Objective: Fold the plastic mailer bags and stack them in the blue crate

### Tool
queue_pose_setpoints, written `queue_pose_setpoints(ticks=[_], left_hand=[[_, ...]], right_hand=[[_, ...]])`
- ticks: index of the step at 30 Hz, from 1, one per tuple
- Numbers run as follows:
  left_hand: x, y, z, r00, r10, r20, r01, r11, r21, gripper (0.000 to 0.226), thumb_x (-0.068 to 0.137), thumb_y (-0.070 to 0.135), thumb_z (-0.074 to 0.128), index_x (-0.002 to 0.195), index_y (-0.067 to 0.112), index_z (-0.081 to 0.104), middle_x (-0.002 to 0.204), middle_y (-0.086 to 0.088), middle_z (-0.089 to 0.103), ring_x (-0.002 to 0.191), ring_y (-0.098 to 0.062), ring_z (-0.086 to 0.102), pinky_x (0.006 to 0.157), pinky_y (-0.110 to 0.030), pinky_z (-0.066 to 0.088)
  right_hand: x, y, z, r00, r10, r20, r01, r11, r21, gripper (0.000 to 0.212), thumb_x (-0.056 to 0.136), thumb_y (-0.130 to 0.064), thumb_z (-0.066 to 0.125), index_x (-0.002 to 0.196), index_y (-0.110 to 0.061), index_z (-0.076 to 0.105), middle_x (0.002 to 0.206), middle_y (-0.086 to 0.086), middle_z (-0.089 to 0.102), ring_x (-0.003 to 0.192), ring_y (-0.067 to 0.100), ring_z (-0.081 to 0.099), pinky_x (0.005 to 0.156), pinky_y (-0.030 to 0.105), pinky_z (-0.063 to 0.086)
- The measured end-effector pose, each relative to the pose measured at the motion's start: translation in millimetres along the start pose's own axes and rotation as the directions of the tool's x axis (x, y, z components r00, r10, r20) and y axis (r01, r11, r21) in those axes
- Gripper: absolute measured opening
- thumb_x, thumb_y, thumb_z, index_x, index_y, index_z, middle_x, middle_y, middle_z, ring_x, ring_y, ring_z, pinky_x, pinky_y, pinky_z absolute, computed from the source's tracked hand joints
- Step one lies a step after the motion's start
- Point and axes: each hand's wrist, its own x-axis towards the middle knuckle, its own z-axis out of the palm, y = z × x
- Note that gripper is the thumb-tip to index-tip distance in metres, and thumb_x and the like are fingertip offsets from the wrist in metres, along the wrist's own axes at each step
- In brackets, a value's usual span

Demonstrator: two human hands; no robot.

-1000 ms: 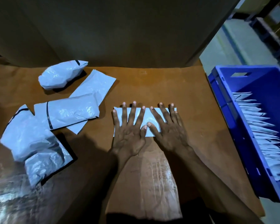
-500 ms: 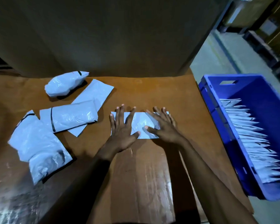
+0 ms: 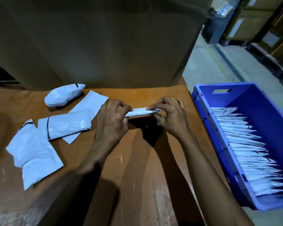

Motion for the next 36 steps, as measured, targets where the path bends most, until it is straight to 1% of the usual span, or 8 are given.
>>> queue_pose_setpoints(ticks=[3,7,10,14,21,26,32,36], left_hand=[[-38.5,13.6,22.5,0.999,-0.031,-0.017,0.031,1.000,-0.005,0.044,0.082,-0.003,0.062,0.121,0.014,0.072,0.123,-0.013,0.065,0.116,-0.035,0.057,0.097,-0.048,0.044],[-98.1,20.0,44.8,0.969,-0.125,0.214,0.156,0.979,-0.134,0.052,0.090,0.018,0.043,0.136,0.020,0.068,0.141,-0.009,0.060,0.132,-0.034,0.053,0.107,-0.047,0.044],[-101.4,20.5,46.2,0.953,-0.159,0.257,0.203,0.967,-0.152,0.049,0.093,0.021,0.043,0.135,0.023,0.068,0.143,-0.007,0.059,0.135,-0.031,0.051,0.108,-0.046,0.045],[-81.2,23.7,47.4,0.962,-0.218,0.165,0.241,0.961,-0.135,0.040,0.090,0.011,0.051,0.120,0.022,0.076,0.127,-0.004,0.067,0.121,-0.028,0.059,0.096,-0.048,0.050],[-79.0,27.3,74.2,0.962,-0.258,0.091,0.264,0.963,-0.054,0.028,0.092,0.020,0.060,0.115,0.024,0.076,0.125,0.002,0.068,0.119,-0.026,0.060,0.087,-0.046,0.051],[-89.1,26.7,82.2,0.956,-0.282,0.080,0.287,0.956,-0.056,0.032,0.097,0.030,0.051,0.119,0.030,0.074,0.130,0.008,0.066,0.124,-0.022,0.056,0.084,-0.041,0.046],[-100.5,19.4,88.2,0.972,-0.236,0.013,0.236,0.963,-0.130,0.032,0.101,0.027,0.053,0.124,0.026,0.076,0.134,0.004,0.067,0.126,-0.027,0.059,0.094,-0.042,0.046],[-98.4,23.2,82.6,0.961,-0.267,0.076,0.273,0.956,-0.103,0.033,0.101,0.028,0.052,0.127,0.029,0.073,0.138,0.007,0.065,0.131,-0.025,0.055,0.095,-0.041,0.045]], right_hand=[[-37.8,19.2,10.7,0.993,-0.111,-0.037,0.110,0.994,-0.024,0.022,0.087,-0.029,0.073,0.108,-0.033,0.079,0.109,-0.005,0.067,0.105,0.022,0.061,0.091,0.039,0.038],[-81.0,21.3,31.1,0.986,0.111,0.127,-0.113,0.993,0.014,0.039,0.080,-0.073,0.071,0.090,-0.037,0.082,0.102,-0.019,0.071,0.103,0.008,0.061,0.093,0.039,0.044],[-70.8,0.9,39.9,0.983,0.161,0.084,-0.165,0.985,0.042,0.023,0.086,-0.055,0.074,0.089,-0.033,0.082,0.097,-0.016,0.073,0.097,0.012,0.060,0.085,0.038,0.046],[-80.6,-20.9,58.5,0.952,0.295,0.082,-0.290,0.954,-0.074,0.015,0.089,-0.038,0.073,0.100,-0.031,0.081,0.102,-0.011,0.070,0.102,0.019,0.061,0.082,0.039,0.050],[-99.8,-23.4,69.4,0.942,0.332,-0.047,-0.334,0.942,-0.033,0.011,0.093,-0.034,0.071,0.100,-0.031,0.079,0.103,-0.015,0.070,0.103,0.015,0.059,0.081,0.035,0.048],[-75.9,-21.5,63.4,0.938,0.339,0.066,-0.336,0.940,-0.052,0.010,0.091,-0.033,0.071,0.092,-0.031,0.081,0.098,-0.011,0.071,0.098,0.020,0.058,0.079,0.039,0.049],[-66.3,-8.6,75.0,0.963,0.259,0.070,-0.255,0.965,-0.057,0.020,0.094,-0.034,0.069,0.111,-0.034,0.080,0.116,-0.012,0.071,0.113,0.016,0.057,0.087,0.037,0.046],[-56.1,-4.8,69.9,0.962,0.243,0.125,-0.239,0.970,-0.044,0.016,0.094,-0.034,0.071,0.107,-0.033,0.082,0.107,-0.011,0.073,0.106,0.019,0.058,0.081,0.039,0.050]])
